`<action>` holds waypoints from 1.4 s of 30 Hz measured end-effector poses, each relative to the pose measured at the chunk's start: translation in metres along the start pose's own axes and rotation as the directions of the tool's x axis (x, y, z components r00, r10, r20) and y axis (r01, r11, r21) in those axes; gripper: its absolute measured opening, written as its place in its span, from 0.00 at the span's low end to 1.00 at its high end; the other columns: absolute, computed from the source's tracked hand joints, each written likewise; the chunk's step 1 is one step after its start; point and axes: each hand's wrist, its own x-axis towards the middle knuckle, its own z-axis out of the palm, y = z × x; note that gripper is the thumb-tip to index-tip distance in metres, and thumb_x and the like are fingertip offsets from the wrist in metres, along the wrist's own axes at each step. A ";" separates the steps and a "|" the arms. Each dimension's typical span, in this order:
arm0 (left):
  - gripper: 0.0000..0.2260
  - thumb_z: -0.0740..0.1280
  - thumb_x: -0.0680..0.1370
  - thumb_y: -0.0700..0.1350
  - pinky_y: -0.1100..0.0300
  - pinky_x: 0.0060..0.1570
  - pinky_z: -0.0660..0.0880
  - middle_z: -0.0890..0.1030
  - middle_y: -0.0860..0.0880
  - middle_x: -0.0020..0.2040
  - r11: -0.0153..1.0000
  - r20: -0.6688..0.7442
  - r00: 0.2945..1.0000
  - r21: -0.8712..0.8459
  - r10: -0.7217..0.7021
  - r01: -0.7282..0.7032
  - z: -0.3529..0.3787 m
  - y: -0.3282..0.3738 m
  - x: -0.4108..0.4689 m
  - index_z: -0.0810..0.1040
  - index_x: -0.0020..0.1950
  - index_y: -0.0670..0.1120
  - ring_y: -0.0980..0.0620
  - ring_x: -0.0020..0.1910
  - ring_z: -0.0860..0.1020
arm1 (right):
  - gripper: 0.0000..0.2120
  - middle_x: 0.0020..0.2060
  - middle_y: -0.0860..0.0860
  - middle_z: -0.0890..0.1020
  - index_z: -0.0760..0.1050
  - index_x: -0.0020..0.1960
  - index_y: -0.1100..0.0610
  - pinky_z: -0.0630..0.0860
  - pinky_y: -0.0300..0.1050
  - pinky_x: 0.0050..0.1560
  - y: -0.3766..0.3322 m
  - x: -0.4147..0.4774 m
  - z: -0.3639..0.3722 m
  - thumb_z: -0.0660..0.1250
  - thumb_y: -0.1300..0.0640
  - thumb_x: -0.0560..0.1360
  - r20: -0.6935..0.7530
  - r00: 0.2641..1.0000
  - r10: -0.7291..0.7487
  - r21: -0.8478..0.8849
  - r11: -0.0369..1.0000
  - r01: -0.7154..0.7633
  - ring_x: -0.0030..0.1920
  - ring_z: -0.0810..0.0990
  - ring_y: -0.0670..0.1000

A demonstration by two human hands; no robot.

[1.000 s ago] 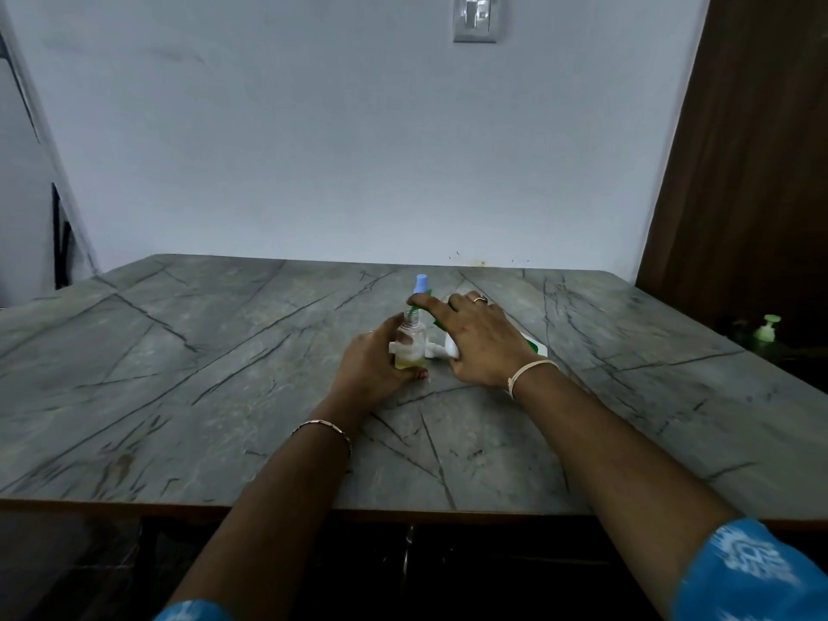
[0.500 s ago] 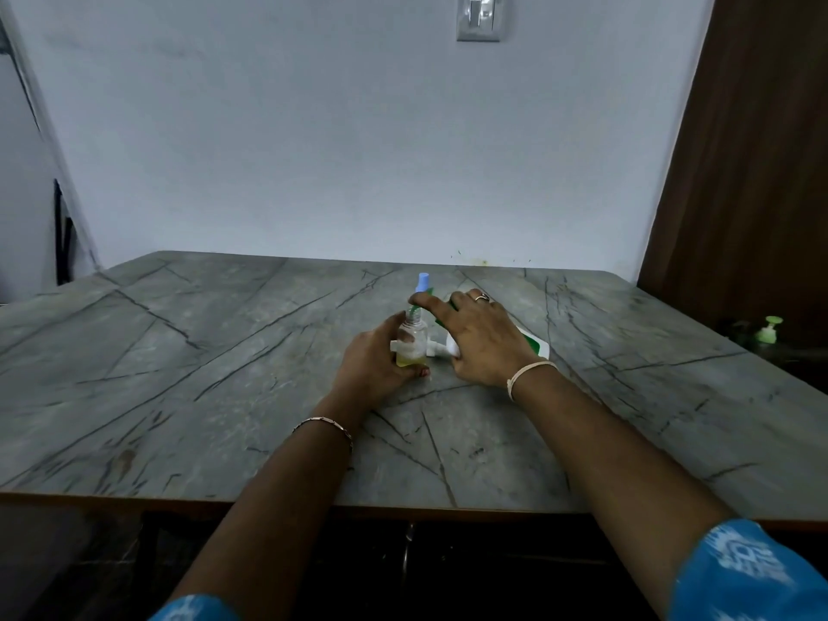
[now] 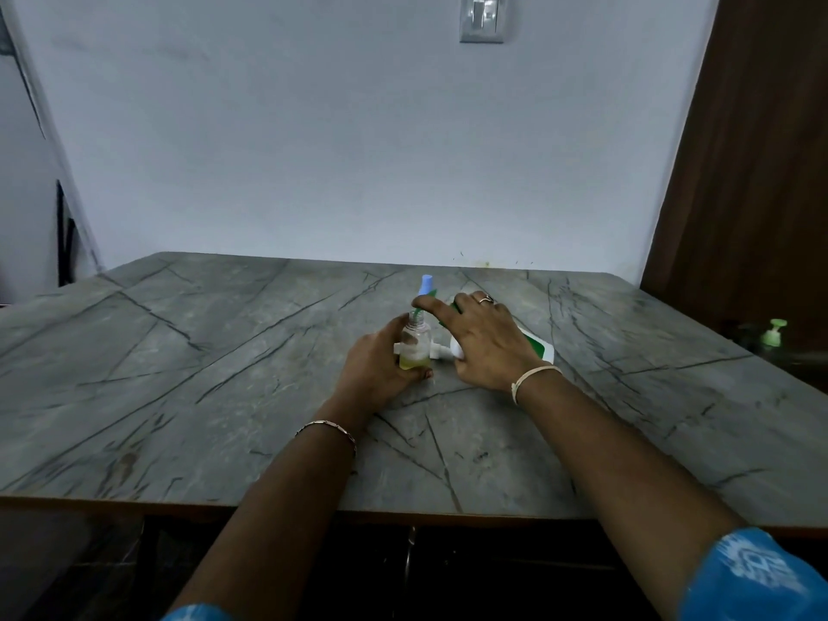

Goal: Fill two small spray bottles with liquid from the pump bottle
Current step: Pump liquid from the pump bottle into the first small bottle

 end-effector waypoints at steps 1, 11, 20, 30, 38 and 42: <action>0.39 0.78 0.65 0.52 0.57 0.55 0.74 0.80 0.48 0.59 1.000 0.000 1.000 0.006 -0.002 0.002 0.000 0.000 0.000 0.65 0.73 0.49 0.48 0.55 0.79 | 0.42 0.52 0.53 0.73 0.49 0.75 0.40 0.71 0.52 0.52 0.001 -0.001 -0.001 0.68 0.56 0.69 0.005 1.000 -0.006 -0.007 1.000 0.006 0.56 0.70 0.56; 0.40 0.78 0.66 0.51 0.56 0.56 0.74 0.79 0.46 0.61 1.000 0.026 1.000 -0.013 0.000 0.000 -0.002 0.002 -0.002 0.64 0.74 0.48 0.47 0.56 0.79 | 0.38 0.55 0.53 0.72 0.55 0.73 0.44 0.69 0.52 0.54 -0.006 0.006 -0.002 0.69 0.56 0.69 0.021 0.999 0.029 0.030 0.999 -0.030 0.59 0.69 0.56; 0.40 0.77 0.67 0.53 0.58 0.56 0.72 0.79 0.47 0.62 1.000 0.039 0.999 0.025 0.002 -0.003 -0.002 0.001 -0.001 0.63 0.74 0.48 0.48 0.57 0.79 | 0.42 0.51 0.53 0.73 0.49 0.75 0.40 0.71 0.52 0.51 0.002 0.000 0.000 0.68 0.54 0.69 0.011 1.000 -0.013 -0.005 1.000 0.013 0.56 0.70 0.56; 0.39 0.78 0.66 0.52 0.61 0.54 0.71 0.80 0.46 0.60 1.000 0.014 1.000 0.009 0.005 -0.005 -0.003 0.003 -0.003 0.64 0.73 0.49 0.48 0.55 0.79 | 0.37 0.53 0.52 0.73 0.57 0.73 0.44 0.69 0.51 0.52 -0.002 0.005 0.001 0.68 0.57 0.68 -0.001 1.000 0.011 0.042 0.999 -0.011 0.57 0.70 0.55; 0.42 0.77 0.66 0.56 0.56 0.56 0.75 0.78 0.46 0.62 0.999 0.065 0.998 0.043 -0.019 0.016 -0.001 0.003 -0.001 0.60 0.74 0.52 0.48 0.56 0.79 | 0.40 0.51 0.52 0.73 0.51 0.74 0.41 0.72 0.53 0.53 0.003 -0.001 0.000 0.68 0.55 0.68 0.005 1.000 -0.021 0.010 1.000 0.021 0.55 0.70 0.56; 0.40 0.77 0.66 0.56 0.56 0.55 0.75 0.78 0.46 0.62 0.999 0.061 0.998 0.039 -0.026 0.023 -0.002 0.004 -0.001 0.62 0.73 0.51 0.48 0.55 0.79 | 0.39 0.52 0.52 0.73 0.54 0.73 0.42 0.72 0.53 0.53 0.000 0.002 0.000 0.68 0.56 0.68 0.014 1.000 0.003 0.027 1.000 -0.004 0.56 0.70 0.56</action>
